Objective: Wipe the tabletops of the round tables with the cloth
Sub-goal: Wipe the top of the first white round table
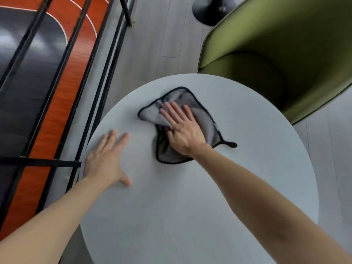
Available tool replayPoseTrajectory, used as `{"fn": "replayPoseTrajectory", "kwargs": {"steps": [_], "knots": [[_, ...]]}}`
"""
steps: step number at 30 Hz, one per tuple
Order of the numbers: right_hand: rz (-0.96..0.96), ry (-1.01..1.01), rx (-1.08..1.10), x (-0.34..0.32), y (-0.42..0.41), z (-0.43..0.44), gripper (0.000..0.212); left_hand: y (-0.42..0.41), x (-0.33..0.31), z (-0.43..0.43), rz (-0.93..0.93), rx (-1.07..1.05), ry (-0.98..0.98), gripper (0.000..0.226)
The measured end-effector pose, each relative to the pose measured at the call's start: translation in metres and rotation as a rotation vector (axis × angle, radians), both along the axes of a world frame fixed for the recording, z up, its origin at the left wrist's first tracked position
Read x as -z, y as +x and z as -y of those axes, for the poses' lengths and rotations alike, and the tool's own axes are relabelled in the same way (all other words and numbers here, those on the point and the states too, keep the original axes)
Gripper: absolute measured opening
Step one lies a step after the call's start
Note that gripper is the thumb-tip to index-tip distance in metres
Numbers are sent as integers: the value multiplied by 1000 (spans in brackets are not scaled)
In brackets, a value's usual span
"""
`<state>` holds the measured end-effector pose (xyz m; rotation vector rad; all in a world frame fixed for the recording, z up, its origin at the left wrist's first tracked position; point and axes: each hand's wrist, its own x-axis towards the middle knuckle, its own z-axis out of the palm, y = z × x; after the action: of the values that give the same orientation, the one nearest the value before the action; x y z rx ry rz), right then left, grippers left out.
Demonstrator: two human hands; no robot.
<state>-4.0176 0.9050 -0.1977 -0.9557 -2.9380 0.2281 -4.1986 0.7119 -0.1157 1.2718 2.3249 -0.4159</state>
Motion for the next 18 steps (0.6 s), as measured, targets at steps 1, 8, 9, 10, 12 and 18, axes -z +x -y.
{"fn": "replayPoseTrajectory", "kwargs": {"steps": [1,8,9,10,12,18], "knots": [[-4,5,190,0,21,-14,76,1,-1,0,2,-1,0,170],[31,-74,885,-12,67,-59,80,0,-2,2,-6,3,39,169],[46,-73,807,-13,41,-57,80,0,-2,2,-3,-2,40,169],[60,-61,666,-12,10,-53,79,1,-2,2,-1,-8,38,169],[56,-32,327,-11,-62,-31,78,2,-2,1,16,-22,35,169],[34,-67,-63,-7,-132,-4,82,0,-3,2,-22,-9,0,165]]}}
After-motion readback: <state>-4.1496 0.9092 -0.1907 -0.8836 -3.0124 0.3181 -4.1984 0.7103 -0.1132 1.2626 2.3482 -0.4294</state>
